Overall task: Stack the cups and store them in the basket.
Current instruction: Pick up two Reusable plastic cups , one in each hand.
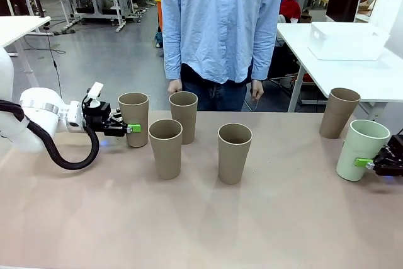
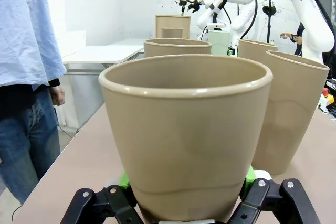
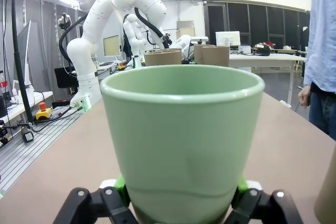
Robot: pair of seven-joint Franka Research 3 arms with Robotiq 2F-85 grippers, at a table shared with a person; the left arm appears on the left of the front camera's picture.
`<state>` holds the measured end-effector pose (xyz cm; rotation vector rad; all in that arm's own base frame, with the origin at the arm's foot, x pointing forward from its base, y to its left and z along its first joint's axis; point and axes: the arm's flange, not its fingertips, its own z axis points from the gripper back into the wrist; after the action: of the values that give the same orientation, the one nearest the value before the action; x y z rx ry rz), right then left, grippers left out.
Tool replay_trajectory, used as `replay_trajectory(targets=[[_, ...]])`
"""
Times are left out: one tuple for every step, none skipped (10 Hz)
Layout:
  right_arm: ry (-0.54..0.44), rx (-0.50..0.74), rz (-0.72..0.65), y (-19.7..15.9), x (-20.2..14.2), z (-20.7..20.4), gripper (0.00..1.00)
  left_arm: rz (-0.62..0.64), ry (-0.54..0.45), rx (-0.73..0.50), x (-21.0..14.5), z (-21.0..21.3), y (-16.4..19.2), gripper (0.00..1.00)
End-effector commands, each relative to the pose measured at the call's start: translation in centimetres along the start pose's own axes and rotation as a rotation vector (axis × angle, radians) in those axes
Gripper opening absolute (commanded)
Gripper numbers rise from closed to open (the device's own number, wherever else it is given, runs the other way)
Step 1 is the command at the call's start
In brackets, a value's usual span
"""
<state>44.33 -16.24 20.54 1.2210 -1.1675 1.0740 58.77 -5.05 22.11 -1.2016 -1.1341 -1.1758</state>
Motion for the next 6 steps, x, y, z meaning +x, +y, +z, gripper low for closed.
replay_trajectory(targets=[[0.001, -0.001, 0.0, 0.0, 0.0, 0.0, 0.48, -0.001, 0.002, 0.0, 0.0, -0.1, 0.0, 0.27], [0.001, -0.001, 0.0, 0.0, 0.0, 0.0, 0.48, -0.001, 0.002, 0.0, 0.0, -0.1, 0.0, 0.27], [0.0, 0.0, 0.0, 0.0, 0.0, 0.0, 0.84, 0.0, 0.0, 0.0, 0.0, 0.0, 0.0, 0.84], [-0.033, -0.039, 0.027, 1.1, 1.4, -0.6, 0.84, -0.003, -0.008, 0.009, 0.8, 0.2, -1.2, 0.84], [-0.042, -0.066, 0.058, 2.4, 2.9, -1.7, 0.84, -0.015, -0.009, 0.016, 1.8, 0.4, -2.9, 0.84], [-0.048, -0.083, 0.069, 3.8, 4.3, -3.2, 0.84, -0.019, -0.024, 0.023, 2.6, 0.7, -4.7, 0.84]])
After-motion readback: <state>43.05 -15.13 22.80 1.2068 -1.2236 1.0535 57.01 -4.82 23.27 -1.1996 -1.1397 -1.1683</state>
